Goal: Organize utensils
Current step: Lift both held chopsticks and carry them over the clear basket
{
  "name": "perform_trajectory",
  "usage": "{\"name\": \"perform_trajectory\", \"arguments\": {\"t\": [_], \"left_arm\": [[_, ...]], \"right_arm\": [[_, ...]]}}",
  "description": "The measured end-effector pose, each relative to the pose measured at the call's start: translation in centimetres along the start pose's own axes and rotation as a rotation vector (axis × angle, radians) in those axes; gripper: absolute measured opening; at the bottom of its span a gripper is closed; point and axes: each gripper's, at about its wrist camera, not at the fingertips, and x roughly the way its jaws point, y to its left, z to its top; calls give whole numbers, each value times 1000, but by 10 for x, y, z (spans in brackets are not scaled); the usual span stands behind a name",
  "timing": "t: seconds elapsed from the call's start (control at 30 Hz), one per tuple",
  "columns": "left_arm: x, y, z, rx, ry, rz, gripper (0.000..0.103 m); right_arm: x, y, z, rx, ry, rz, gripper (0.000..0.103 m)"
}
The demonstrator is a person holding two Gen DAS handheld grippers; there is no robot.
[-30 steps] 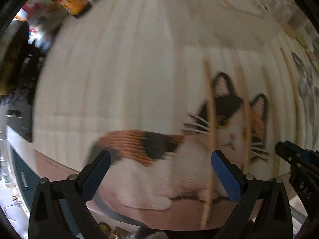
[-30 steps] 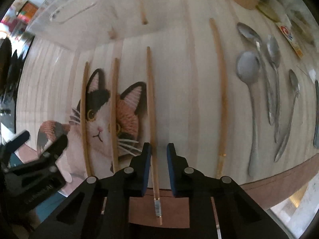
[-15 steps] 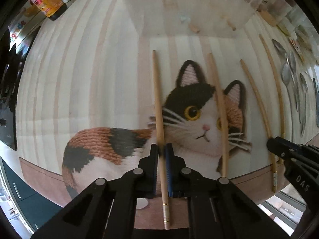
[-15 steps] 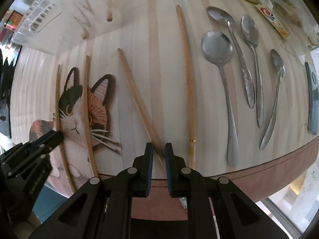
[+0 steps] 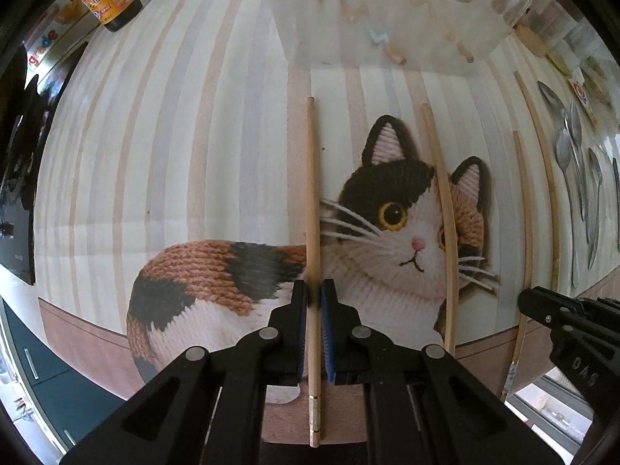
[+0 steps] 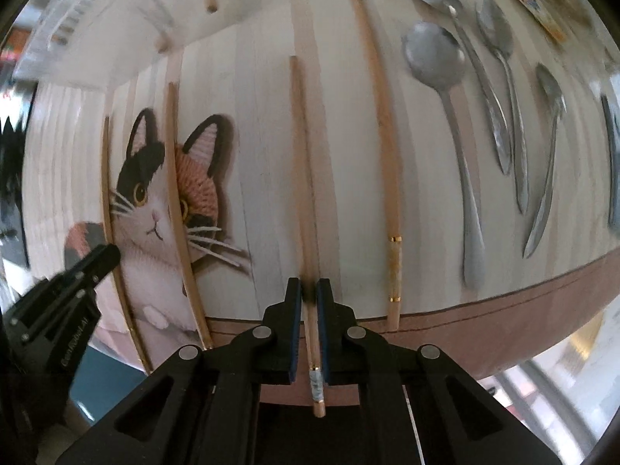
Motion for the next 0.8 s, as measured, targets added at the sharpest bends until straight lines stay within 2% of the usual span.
{"name": "perform_trajectory", "arguments": {"t": [0.1,0.2,0.37,0.53,0.8], "left_arm": [[0,3,2,-1,0,1,5],[3,5,4,1,0,2,5],[3,5,3,-5,-1,-2,5],[3,6,3,-7,11,-6,5],[4,4,4,-13,17,4,5]], "right_arm": [[-1,12,-1,-57,-27,-54,9],[-2,19,-3,-67,-37,-73,8],[4,33,-17,-75,-31,-61,8],[4,21,-10,-73,-29,-69,8],[5,35,1,-82,-45,-90,8]]}}
